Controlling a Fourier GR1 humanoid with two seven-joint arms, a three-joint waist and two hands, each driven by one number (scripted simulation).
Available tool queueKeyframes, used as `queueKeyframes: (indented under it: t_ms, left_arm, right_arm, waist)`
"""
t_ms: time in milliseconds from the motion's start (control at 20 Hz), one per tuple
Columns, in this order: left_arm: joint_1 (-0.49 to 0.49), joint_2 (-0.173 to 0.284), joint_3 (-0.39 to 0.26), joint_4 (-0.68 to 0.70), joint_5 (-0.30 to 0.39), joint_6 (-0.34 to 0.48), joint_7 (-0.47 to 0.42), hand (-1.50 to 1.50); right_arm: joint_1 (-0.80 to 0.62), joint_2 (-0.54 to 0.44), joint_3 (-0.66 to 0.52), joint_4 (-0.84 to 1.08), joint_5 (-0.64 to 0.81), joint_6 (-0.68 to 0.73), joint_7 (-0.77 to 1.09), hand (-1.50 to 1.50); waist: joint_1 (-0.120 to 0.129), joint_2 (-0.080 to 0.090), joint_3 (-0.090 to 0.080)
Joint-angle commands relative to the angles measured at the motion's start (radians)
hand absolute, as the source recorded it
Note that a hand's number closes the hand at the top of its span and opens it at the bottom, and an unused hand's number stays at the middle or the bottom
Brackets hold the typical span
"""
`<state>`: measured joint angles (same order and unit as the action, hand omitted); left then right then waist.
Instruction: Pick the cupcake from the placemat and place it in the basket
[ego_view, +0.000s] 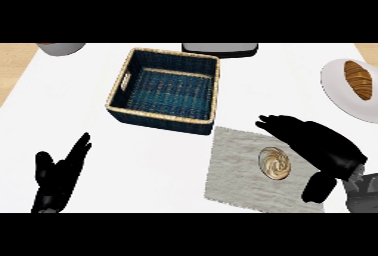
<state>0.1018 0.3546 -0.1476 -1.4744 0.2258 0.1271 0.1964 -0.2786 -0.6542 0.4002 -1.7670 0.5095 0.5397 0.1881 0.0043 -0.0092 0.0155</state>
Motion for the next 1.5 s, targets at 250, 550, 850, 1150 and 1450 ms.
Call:
queueKeyframes:
  t_ms: [250, 550, 850, 1150, 1450]
  left_arm:
    - [0.014, -0.027, -0.001, 0.082, -0.016, -0.016, 0.037, 0.00]
    - [0.058, -0.028, 0.014, 0.080, -0.014, -0.034, 0.007, 0.00]
    - [0.060, -0.033, 0.020, 0.041, -0.015, -0.036, 0.045, 0.00]
    - [0.006, -0.072, 0.006, 0.090, -0.055, -0.014, 0.056, 0.00]
    - [0.027, -0.054, 0.033, 0.074, -0.044, -0.052, 0.044, 0.00]
  right_arm:
    - [-0.030, 0.077, 0.054, 0.103, 0.121, -0.005, -0.009, -1.50]
    - [0.014, 0.061, 0.059, 0.151, 0.165, -0.012, -0.038, -1.50]
    - [0.034, 0.087, 0.068, 0.189, 0.220, -0.076, -0.098, -1.50]
    - [-0.037, 0.160, 0.063, 0.263, 0.241, -0.051, -0.081, -1.50]
    - [0.009, 0.167, 0.127, 0.248, 0.344, -0.139, -0.146, 1.50]
  waist:
    - [0.002, 0.011, -0.016]
    - [0.002, 0.011, -0.016]
    - [0.002, 0.011, -0.015]
    - [0.002, 0.013, -0.016]
    - [0.000, 0.010, -0.016]
